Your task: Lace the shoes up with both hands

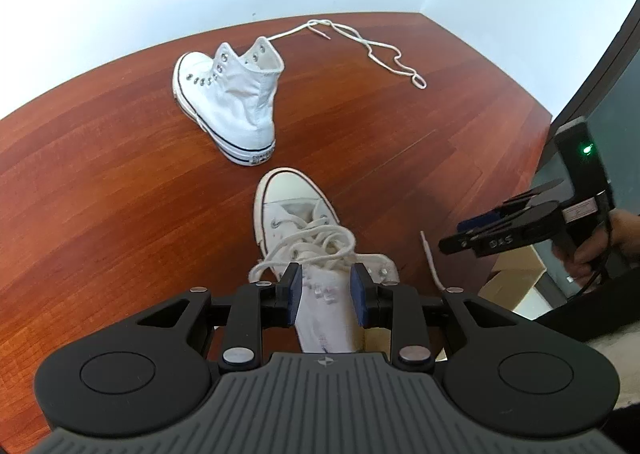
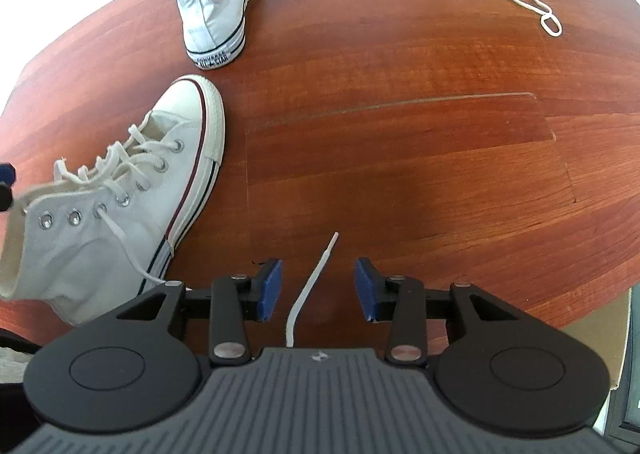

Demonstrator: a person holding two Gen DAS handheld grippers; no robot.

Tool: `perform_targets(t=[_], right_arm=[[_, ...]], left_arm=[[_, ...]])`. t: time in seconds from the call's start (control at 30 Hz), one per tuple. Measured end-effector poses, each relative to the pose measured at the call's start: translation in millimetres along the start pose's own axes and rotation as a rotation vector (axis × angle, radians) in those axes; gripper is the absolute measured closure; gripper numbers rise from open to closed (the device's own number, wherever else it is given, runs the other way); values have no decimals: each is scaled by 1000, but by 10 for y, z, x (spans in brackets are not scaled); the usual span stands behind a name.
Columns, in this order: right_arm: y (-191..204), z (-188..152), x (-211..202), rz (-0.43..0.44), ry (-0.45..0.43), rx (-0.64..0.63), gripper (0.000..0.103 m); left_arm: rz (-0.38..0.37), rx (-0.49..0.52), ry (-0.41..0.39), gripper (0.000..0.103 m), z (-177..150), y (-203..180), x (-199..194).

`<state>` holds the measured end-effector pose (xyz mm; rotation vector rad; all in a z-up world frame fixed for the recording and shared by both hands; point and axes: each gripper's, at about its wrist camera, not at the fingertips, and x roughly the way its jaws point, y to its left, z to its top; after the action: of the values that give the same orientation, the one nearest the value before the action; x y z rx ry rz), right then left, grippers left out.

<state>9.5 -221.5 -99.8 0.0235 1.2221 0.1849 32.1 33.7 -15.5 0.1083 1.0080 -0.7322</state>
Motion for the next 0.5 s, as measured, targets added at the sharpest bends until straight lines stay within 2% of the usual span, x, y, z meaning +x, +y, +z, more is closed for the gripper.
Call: perform_targets(t=[0.1,0.2,0.33,0.5], right_arm=[[12,-5,36,0,1,4,63],[10,-2,67,-3,6,9,73],[1,-3,102,-10,7,14,74],[-5,15,172,-11,19,13,79]], left_arm=[[-5,12,9,69,1,-32,2],[7,18,23,69,-9,-48,18],[52,-8,44,70,-27,1,38],[58,-34,44,69,-42,48,18]])
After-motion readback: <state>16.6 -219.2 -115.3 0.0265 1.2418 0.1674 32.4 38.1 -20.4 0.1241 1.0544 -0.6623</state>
